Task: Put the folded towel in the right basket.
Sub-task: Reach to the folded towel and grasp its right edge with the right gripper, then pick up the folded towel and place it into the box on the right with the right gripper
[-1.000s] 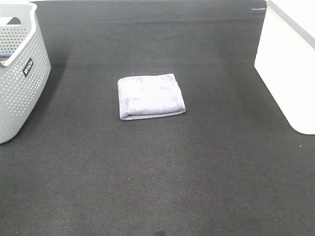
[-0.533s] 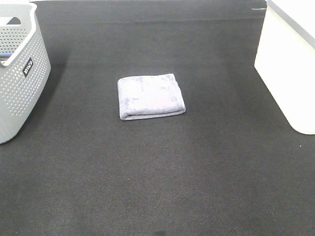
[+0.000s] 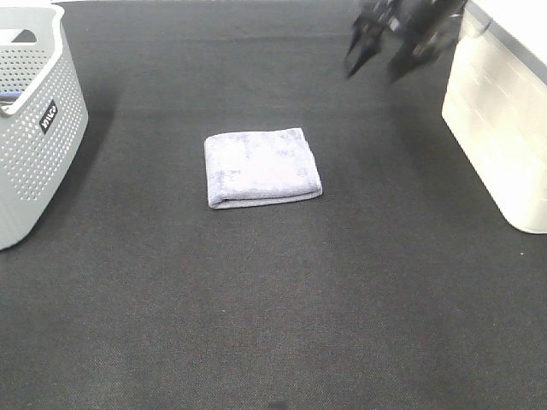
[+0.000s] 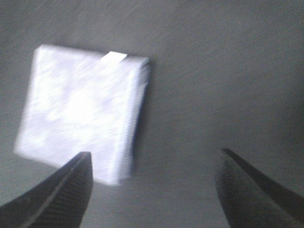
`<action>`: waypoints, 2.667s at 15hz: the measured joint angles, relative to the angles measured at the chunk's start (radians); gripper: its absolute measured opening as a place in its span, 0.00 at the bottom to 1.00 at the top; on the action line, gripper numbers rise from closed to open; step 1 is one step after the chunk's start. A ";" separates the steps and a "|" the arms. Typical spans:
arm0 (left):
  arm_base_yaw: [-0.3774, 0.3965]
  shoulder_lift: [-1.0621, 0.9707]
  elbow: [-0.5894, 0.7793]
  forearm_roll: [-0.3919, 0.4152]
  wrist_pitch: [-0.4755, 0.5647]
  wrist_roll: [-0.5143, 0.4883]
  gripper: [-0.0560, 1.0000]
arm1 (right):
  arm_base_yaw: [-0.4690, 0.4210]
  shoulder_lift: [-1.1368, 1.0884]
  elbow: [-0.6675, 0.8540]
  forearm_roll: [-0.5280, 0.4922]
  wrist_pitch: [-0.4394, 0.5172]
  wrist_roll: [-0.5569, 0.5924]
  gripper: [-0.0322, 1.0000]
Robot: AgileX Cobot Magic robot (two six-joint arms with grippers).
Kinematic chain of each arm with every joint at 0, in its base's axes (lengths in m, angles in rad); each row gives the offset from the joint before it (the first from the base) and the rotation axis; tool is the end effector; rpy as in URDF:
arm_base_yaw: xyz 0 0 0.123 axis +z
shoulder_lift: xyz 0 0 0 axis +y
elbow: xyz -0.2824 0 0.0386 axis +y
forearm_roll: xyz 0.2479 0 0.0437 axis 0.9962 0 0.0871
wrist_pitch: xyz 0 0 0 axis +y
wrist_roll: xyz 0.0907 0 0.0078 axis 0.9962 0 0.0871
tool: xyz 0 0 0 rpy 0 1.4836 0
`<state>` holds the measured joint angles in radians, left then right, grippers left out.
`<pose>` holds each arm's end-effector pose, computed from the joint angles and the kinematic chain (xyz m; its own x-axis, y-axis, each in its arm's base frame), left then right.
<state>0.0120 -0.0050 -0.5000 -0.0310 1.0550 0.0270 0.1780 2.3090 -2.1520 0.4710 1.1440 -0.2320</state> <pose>-0.0054 -0.0025 0.2776 -0.4461 0.0063 -0.8950 0.0174 0.9998 -0.0016 0.4880 0.1260 0.2340 -0.8977 -0.1839 -0.4004 -0.3422 0.8635 0.3705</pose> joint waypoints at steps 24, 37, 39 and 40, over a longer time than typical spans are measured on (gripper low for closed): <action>0.000 0.000 0.000 0.000 0.000 0.000 0.97 | 0.042 0.392 -0.128 0.340 0.009 -0.129 0.08; 0.000 0.000 0.000 0.000 0.000 0.000 0.97 | 0.012 -0.090 -0.200 0.128 0.074 -0.136 0.08; 0.000 0.000 0.000 0.000 0.000 0.000 0.97 | -0.033 -0.174 -0.201 0.059 0.076 -0.132 0.08; 0.000 0.000 0.000 0.000 0.000 0.000 0.97 | -0.069 -0.211 -0.201 0.026 0.076 -0.122 0.08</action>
<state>0.0120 -0.0050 -0.5000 -0.0310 1.0550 0.0270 0.1090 2.0980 -2.3530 0.4970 1.2200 -0.3540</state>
